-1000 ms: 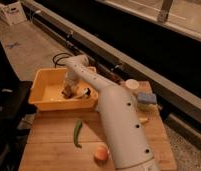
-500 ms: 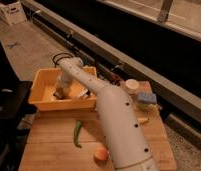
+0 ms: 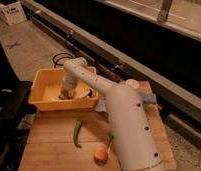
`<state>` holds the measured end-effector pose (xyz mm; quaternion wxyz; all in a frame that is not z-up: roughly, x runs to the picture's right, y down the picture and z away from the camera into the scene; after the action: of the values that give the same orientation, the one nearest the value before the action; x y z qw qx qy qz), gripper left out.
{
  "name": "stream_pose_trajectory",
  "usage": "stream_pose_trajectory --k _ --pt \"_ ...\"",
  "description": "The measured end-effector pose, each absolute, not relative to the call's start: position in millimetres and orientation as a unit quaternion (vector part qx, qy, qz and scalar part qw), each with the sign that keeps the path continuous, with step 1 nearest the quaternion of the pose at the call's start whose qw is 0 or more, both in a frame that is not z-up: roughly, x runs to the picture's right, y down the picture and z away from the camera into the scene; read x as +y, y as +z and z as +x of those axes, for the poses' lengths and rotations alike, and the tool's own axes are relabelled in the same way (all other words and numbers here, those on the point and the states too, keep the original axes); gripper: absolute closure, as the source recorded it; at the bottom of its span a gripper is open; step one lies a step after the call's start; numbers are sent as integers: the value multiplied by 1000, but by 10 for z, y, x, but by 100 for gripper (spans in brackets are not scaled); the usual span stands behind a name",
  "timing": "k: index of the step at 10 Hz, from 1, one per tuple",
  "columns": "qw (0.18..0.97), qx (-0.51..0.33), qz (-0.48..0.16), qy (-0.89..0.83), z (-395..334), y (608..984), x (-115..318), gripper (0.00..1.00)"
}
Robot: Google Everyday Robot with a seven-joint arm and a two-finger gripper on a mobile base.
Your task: Wipe tray with eraser
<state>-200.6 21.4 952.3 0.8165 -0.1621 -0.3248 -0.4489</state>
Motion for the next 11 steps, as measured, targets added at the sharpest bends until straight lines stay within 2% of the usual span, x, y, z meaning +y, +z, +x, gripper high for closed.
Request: stream_pose_trajectory --k 3,6,8,11 --pt "823 -312 -159 -447 -1916 9806 27 100" --pt "819 -323 -136 -455 -2146 9879 -82 100" --pt "813 -343 -116 -456 -2406 9761 -79 100" --pt "815 -356 -110 -444 -2406 9497 18 100"
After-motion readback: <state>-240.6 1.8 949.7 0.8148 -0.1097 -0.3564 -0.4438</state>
